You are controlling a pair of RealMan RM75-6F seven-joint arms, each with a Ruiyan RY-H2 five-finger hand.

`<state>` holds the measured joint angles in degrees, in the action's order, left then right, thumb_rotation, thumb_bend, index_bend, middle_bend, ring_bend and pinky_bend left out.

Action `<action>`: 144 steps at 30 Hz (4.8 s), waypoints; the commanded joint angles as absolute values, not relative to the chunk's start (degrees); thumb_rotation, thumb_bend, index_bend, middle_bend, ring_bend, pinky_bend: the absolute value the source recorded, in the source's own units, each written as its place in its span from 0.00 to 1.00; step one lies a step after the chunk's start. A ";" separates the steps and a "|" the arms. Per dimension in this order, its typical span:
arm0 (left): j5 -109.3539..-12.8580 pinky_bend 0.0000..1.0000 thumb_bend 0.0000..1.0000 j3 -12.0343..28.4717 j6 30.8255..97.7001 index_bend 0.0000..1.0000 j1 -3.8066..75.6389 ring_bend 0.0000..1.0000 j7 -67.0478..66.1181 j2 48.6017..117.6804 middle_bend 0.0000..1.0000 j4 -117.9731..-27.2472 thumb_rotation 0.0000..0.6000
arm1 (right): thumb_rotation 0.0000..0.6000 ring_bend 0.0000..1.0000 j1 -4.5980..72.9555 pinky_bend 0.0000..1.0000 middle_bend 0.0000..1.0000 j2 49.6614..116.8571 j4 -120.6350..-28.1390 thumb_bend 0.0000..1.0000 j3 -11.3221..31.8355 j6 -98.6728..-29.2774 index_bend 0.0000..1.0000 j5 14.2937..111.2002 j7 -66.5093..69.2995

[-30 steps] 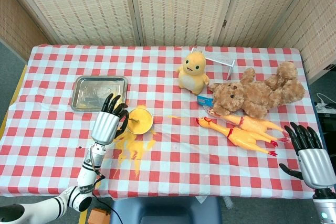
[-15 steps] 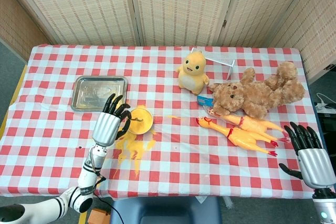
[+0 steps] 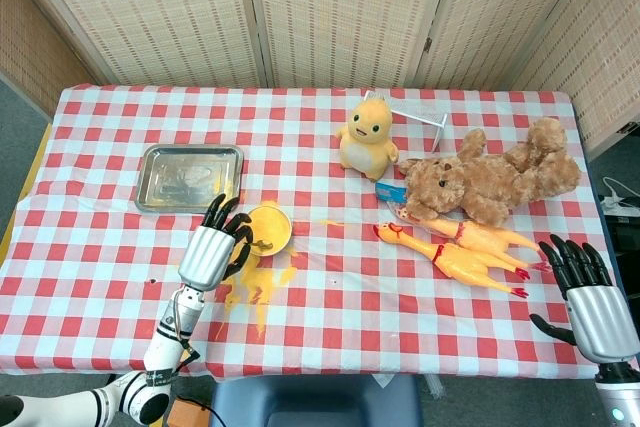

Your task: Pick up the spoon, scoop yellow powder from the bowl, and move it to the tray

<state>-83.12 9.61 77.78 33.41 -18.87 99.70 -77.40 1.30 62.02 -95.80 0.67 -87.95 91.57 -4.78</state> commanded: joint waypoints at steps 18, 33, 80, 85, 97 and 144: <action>-83.20 0.06 0.77 14.17 79.57 0.84 36.42 0.10 -10.28 104.47 0.35 -63.97 1.00 | 1.00 0.00 1.57 0.00 0.00 62.26 -95.52 0.02 1.19 -87.13 0.00 90.18 -5.12; -85.50 0.06 0.77 13.78 82.31 0.84 37.15 0.10 -8.36 105.85 0.35 -60.47 1.00 | 1.00 0.00 1.41 0.00 0.00 62.07 -95.63 0.02 1.14 -87.48 0.00 90.40 -4.83; -78.53 0.06 0.77 10.67 72.37 0.84 33.73 0.10 -15.30 94.55 0.35 -80.62 1.00 | 1.00 0.00 1.33 0.00 0.00 62.59 -95.80 0.02 0.90 -87.59 0.00 91.00 -6.17; -79.24 0.06 0.76 10.92 73.32 0.84 33.64 0.10 -15.51 94.21 0.35 -81.66 1.00 | 1.00 0.00 1.30 0.00 0.00 62.57 -95.87 0.02 0.82 -87.63 0.00 91.15 -6.11; -83.91 0.06 0.76 13.88 78.65 0.84 36.33 0.10 -3.90 101.80 0.36 -65.16 1.00 | 1.00 0.00 1.33 0.00 0.00 62.44 -95.83 0.02 1.09 -87.37 0.00 90.35 -6.15; -86.92 0.06 0.78 9.56 81.02 0.84 33.36 0.10 -8.23 98.32 0.36 -74.38 1.00 | 1.00 0.00 1.09 0.00 0.00 61.98 -96.26 0.02 0.60 -87.92 0.00 91.53 -5.38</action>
<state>-86.76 9.85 81.07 33.54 -8.56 98.55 -73.53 1.09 61.98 -96.27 0.60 -87.92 91.54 -5.38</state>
